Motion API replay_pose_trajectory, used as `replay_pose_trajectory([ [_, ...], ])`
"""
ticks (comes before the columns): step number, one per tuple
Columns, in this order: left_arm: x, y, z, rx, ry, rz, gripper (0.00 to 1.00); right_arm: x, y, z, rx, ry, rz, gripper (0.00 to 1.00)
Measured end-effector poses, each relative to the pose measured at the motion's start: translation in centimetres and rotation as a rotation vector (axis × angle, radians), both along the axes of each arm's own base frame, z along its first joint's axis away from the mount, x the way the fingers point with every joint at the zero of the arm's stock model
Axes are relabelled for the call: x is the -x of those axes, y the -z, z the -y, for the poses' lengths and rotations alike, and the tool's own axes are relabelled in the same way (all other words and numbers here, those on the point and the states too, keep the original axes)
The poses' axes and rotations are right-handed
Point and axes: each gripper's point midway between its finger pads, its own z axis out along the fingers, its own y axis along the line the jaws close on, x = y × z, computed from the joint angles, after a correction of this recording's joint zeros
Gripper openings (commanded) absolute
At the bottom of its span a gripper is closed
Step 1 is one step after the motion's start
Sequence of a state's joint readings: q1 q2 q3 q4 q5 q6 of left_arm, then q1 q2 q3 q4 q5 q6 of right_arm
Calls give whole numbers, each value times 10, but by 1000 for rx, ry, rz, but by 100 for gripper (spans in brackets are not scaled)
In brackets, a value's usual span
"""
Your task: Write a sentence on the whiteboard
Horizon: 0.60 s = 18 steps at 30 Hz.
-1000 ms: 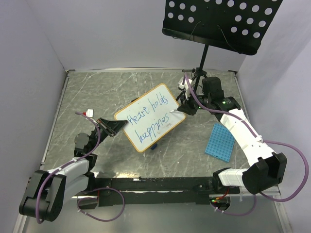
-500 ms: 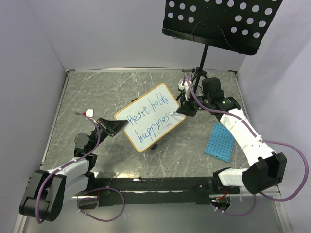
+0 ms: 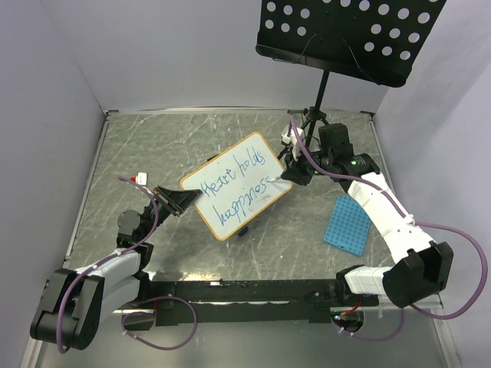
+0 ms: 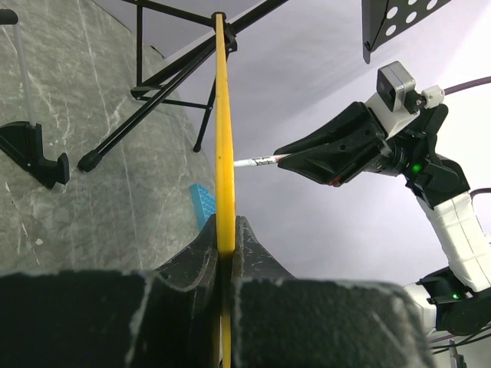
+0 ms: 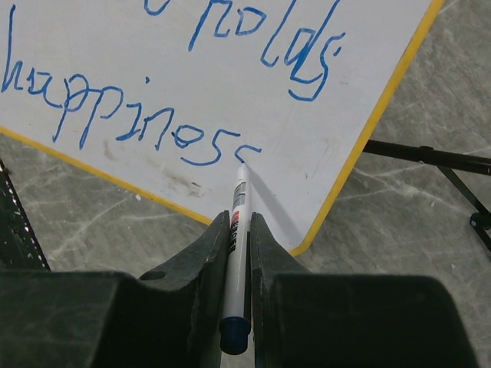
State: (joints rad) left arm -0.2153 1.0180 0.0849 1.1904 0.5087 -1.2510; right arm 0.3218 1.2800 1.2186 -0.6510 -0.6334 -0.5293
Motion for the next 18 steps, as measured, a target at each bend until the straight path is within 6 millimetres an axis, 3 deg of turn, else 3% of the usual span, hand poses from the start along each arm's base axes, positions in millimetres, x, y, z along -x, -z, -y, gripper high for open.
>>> replay_pose_trajectory([
  [18,-1,2,0,-2,-1,-8,1,16,9,-1,12,-33,-48,0],
])
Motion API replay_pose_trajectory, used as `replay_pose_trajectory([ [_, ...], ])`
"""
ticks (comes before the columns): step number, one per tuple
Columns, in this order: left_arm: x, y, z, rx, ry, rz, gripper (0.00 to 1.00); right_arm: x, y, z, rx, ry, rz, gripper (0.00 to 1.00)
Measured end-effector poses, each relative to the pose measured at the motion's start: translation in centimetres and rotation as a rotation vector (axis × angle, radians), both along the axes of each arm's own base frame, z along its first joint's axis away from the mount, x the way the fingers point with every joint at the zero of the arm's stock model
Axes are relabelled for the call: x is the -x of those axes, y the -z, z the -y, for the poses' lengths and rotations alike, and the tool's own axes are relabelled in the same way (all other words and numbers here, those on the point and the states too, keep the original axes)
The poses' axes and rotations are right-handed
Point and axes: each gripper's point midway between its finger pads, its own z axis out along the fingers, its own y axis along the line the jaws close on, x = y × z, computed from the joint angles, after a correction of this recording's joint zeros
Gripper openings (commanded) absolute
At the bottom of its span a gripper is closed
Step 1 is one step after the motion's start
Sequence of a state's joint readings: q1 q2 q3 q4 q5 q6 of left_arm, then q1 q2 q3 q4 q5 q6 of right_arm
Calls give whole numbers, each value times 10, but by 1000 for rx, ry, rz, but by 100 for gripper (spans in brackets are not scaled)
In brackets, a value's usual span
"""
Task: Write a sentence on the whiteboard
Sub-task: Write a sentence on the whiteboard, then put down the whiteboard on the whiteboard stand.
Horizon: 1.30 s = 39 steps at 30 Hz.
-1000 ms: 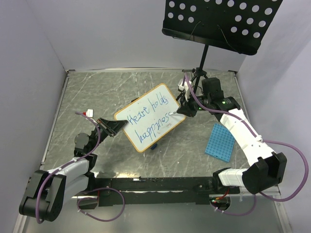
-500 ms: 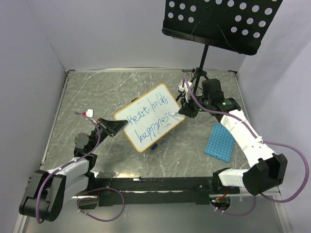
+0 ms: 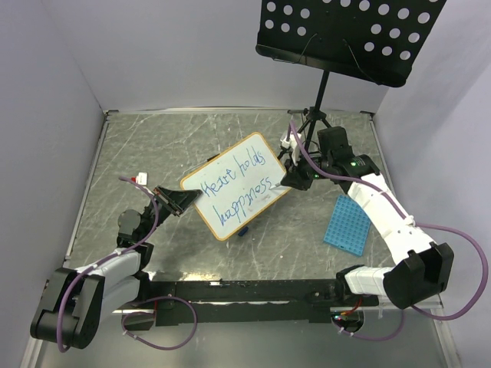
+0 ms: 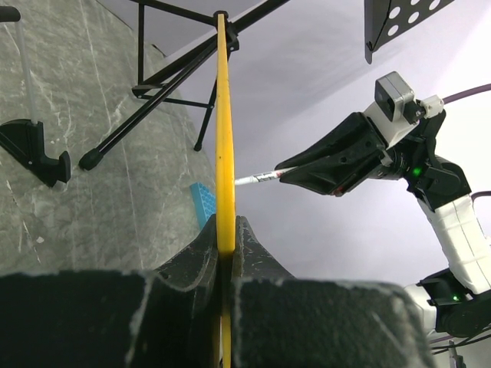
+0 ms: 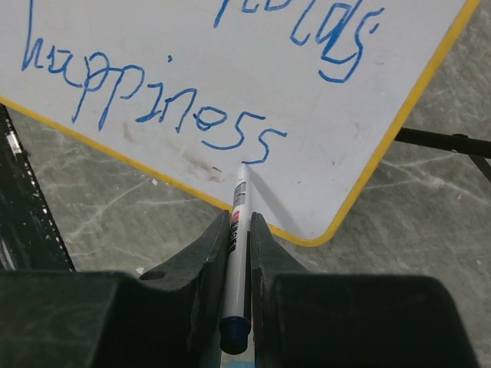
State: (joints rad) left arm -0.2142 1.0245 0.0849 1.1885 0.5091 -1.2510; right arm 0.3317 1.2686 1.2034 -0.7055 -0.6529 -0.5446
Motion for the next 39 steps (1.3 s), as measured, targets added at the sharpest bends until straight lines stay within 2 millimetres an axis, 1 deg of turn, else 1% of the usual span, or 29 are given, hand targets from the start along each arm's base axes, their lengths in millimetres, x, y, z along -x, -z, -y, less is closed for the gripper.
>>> replay_pose_trajectory([
  [3,0,0,0,1,1,1,1,7,0,-3,-12,-22,-24,0],
  [5,0,-1,0,1,2,2,1,11,-5,-6,-30,-36,-32,0],
  [6,0,0,0,0,3,2,1,13,-11,-8,-45,-46,-33,0],
  [8,0,0,0,-1,3,2,1,17,-29,-11,-79,-62,-16,0],
  [10,1,0,0,-3,5,2,1,20,-61,-15,-134,-81,40,0],
  [13,1,1,-1,-20,4,5,1,28,-98,-17,-210,-110,117,0],
  [14,1,1,-2,-32,3,7,1,32,-106,-16,-231,-116,133,0],
  [16,-3,-3,-5,-75,-5,27,1,37,-113,-14,-263,-125,140,0],
  [17,-5,-6,-7,-93,-10,36,1,39,-113,-13,-273,-126,138,0],
  [20,-17,-21,-18,-178,-43,87,1,40,-101,-7,-296,-110,101,0],
  [23,-33,-42,-36,-285,-96,156,1,37,-85,2,-315,-80,52,0],
  [27,-55,-67,-61,-419,-148,257,1,36,-71,7,-344,-64,13,0],
  [29,-67,-72,-72,-469,-158,296,1,36,-66,8,-353,-59,-5,0],
  [30,-73,-71,-77,-488,-154,307,1,37,-66,8,-358,-61,-7,0],
  [31,-79,-66,-82,-507,-145,310,1,37,-66,8,-365,-67,-3,0],
  [33,-89,-53,-88,-523,-121,293,1,40,-64,7,-375,-76,-5,0],
  [34,-94,-42,-91,-526,-105,277,1,42,-63,6,-379,-80,-9,0],
  [37,-101,-14,-94,-518,-48,217,1,44,-62,6,-386,-85,-17,0],
  [39,-103,-7,-94,-514,-27,213,1,44,-61,5,-390,-88,-19,0],
])
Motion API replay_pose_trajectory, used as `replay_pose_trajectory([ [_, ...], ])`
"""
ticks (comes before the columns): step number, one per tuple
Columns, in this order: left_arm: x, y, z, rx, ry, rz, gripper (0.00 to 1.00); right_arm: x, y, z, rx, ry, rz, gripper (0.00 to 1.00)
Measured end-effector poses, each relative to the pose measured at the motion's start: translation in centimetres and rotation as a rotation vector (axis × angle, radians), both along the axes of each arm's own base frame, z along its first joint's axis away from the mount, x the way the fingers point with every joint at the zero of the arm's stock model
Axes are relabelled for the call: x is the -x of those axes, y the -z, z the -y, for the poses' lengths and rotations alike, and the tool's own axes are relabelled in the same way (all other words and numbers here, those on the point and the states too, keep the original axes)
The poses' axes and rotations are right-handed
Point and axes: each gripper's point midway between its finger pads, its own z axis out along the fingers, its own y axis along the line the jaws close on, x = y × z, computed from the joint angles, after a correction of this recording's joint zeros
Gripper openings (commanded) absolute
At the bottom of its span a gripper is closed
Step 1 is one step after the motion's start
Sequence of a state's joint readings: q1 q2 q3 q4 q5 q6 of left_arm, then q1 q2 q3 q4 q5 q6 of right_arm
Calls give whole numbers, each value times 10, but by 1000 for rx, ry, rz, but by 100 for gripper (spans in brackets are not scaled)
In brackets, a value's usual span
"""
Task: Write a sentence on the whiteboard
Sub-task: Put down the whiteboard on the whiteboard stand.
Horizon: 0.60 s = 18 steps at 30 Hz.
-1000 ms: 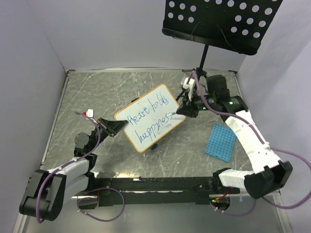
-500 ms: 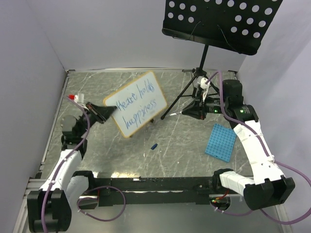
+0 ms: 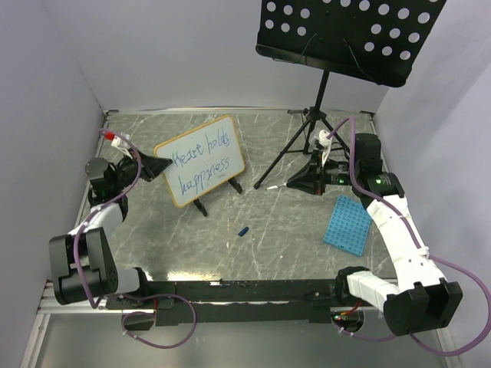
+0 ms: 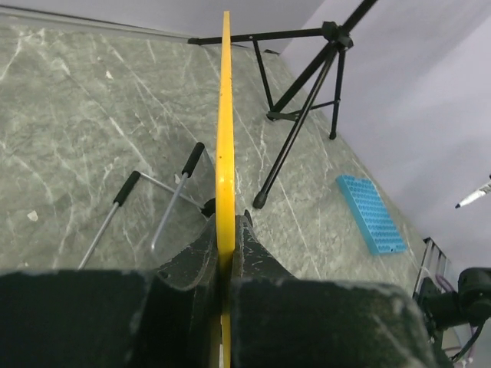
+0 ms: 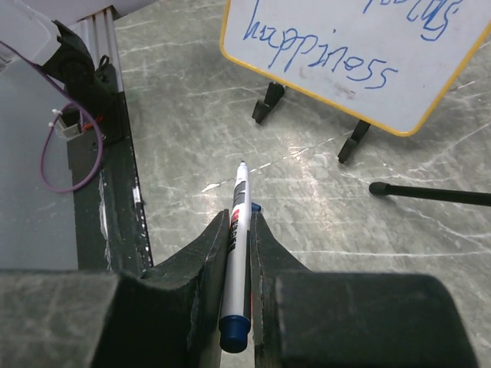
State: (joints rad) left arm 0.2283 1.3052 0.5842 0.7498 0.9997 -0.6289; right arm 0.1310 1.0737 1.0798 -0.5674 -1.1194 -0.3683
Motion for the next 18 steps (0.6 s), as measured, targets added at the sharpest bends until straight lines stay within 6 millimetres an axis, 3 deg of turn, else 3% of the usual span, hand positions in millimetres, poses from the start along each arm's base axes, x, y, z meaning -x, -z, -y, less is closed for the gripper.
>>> replay_pose_trajectory([
  [18,-2,16,3,64,51,38,1,-3,7,-2,-6,-14,-30,0],
])
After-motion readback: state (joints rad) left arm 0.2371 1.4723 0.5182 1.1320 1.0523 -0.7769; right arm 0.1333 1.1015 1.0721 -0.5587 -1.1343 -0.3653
